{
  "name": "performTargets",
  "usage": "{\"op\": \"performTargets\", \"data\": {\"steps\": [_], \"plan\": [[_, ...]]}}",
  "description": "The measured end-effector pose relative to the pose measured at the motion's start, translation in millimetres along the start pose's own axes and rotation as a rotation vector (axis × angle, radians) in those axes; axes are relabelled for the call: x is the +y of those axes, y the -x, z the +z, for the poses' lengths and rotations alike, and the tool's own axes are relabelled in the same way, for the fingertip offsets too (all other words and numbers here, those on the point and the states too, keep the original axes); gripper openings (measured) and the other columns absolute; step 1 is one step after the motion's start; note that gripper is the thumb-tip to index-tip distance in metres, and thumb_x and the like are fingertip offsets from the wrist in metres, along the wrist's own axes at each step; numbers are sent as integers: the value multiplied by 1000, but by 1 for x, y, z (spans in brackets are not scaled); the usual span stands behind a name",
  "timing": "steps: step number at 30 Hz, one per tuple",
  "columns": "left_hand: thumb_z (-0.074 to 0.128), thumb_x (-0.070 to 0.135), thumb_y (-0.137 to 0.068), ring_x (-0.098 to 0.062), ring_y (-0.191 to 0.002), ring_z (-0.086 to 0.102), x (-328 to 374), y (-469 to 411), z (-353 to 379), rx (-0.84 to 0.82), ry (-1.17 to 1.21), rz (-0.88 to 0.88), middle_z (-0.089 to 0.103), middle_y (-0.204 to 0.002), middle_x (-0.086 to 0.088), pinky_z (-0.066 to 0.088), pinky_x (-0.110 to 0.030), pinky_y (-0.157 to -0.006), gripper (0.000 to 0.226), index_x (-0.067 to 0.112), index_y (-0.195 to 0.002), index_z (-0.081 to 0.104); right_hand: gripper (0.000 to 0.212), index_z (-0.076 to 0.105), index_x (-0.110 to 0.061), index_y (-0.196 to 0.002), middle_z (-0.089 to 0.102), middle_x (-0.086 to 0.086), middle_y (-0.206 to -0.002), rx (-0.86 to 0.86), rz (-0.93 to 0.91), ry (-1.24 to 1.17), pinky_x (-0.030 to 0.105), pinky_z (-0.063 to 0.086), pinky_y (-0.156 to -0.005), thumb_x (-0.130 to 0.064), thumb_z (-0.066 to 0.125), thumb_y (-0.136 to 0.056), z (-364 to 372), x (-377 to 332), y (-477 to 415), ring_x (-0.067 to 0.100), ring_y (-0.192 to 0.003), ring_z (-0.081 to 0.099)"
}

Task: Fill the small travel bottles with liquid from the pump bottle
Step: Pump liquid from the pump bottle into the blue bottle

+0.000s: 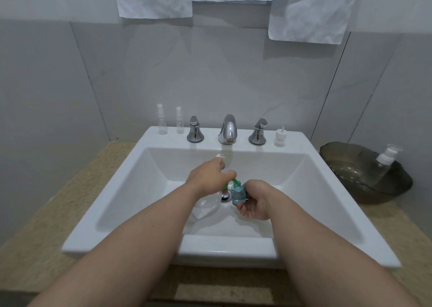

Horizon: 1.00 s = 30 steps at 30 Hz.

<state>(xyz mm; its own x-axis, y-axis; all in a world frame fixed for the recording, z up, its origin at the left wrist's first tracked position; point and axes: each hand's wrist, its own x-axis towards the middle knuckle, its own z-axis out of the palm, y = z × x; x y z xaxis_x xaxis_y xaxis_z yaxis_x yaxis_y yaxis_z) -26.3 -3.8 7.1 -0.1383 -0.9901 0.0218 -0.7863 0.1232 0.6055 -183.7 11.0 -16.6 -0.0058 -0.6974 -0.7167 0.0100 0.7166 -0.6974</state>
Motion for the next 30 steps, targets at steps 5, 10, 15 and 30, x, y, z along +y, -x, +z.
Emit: {"op": "performTargets", "data": {"steps": [5, 10, 15, 30], "plan": [[60, 46, -88, -17, -69, 47, -1, -2, 0, -7, 3, -10, 52, -77, 9, 36, -34, -63, 29, 29, -81, 37, 27, 62, -3, -95, 59, 12, -74, 0, -18, -11, 20, 42, -39, -6, 35, -97, 1, 1, -4, 18, -39, 52], [59, 52, -90, -15, -68, 45, -1, 1, -1, 18, -19, -7, 50, -76, 10, 35, -34, -63, 34, 27, -80, 38, 28, 64, -2, -94, 61, 13, -72, -11, -11, -6, 20, 43, -40, -5, 36, -97, 0, 1, -4, 18, -40, 52], [51, 69, -93, -14, -69, 46, 0, 6, -4, 31, -38, -12, 50, -77, 7, 33, -35, -64, 49, 24, -78, 41, 28, 63, -2, -94, 63, 14, -76, -2, -12, -11, 21, 43, -43, -7, 36, -98, -1, 0, -2, 17, -41, 52], [57, 56, -90, -12, -68, 42, 0, 2, -1, 38, -12, 12, 43, -75, 14, 32, -34, -62, 35, 26, -85, 38, 34, 67, -6, -89, 65, 11, -69, 0, -22, 18, 21, 38, -46, -5, 34, -96, 2, -1, 3, 14, -41, 47]]}}
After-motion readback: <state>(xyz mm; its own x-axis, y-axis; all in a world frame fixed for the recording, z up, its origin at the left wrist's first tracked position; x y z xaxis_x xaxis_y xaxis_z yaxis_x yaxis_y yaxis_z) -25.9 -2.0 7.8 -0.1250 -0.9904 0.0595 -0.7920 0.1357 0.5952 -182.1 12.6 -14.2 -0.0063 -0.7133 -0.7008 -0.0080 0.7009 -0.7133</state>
